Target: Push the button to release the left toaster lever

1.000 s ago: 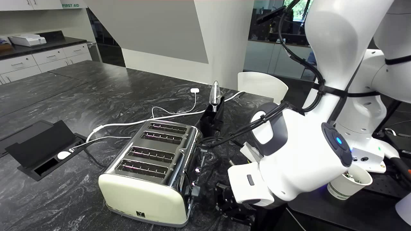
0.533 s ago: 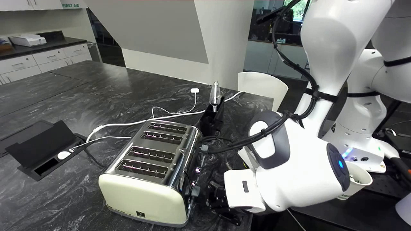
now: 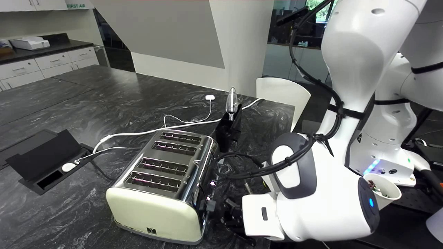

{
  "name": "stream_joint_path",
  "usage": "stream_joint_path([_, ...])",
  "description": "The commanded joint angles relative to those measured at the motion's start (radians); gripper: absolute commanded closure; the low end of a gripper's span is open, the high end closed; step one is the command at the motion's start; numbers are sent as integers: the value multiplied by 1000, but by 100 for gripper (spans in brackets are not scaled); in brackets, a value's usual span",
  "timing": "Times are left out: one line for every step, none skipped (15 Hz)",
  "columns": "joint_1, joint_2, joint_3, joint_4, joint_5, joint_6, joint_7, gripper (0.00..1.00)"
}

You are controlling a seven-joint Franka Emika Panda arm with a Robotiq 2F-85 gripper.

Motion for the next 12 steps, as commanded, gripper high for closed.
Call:
stream_joint_path([-21,30,25,28,-49,-48,45,100])
stream_joint_path([-23,38,27,33,-59,-49,54,100])
stream_joint_path([-25,43,28,38,-65,-52,57,100])
stream_joint_path([-28,50,29,43,-72,-51,64,100])
stream_joint_path([-29,56,30,47,-76,-53,65,100])
stream_joint_path([-32,62,31,53,-79,-54,63,100])
stream_joint_path([-35,67,32,57,-82,-56,63,100])
stream_joint_path([-38,72,34,62,-84,-59,63,100])
stream_joint_path([-39,76,34,65,-86,-63,64,100])
stream_joint_path([-41,80,35,70,-88,-66,63,100])
stream_joint_path([-42,83,36,73,-88,-70,63,100])
stream_joint_path([-44,84,36,75,-89,-74,64,100])
